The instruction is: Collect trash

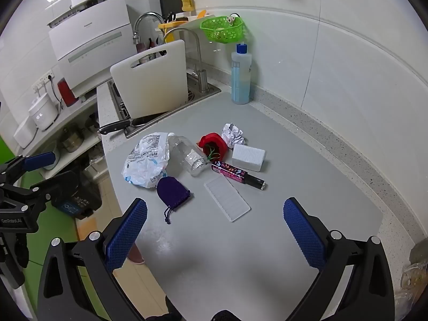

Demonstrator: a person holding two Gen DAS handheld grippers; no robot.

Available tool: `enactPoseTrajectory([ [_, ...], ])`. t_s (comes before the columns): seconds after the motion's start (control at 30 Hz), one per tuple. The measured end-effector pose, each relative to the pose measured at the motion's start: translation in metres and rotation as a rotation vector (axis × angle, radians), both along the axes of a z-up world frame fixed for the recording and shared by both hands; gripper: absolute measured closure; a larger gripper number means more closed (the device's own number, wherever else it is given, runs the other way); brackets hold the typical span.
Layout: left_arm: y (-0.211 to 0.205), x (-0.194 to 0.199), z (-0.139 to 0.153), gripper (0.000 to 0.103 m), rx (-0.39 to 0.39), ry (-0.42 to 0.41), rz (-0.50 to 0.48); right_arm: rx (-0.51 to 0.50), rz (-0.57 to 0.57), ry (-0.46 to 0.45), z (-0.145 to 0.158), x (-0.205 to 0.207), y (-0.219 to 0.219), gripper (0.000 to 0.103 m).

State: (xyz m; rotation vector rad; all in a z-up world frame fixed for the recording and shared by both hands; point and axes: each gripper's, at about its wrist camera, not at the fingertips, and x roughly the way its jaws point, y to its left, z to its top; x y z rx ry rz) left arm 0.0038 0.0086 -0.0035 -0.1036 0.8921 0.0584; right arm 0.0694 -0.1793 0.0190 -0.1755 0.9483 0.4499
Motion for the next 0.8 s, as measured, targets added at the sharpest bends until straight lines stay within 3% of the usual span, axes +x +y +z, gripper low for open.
enactPoseTrajectory([
  [0.8, 0.0033, -0.0005, -0.001, 0.003, -0.003, 0.002, 0.005, 0.004, -0.001, 0.008, -0.0005, 0.0012, 0.0005, 0.005],
])
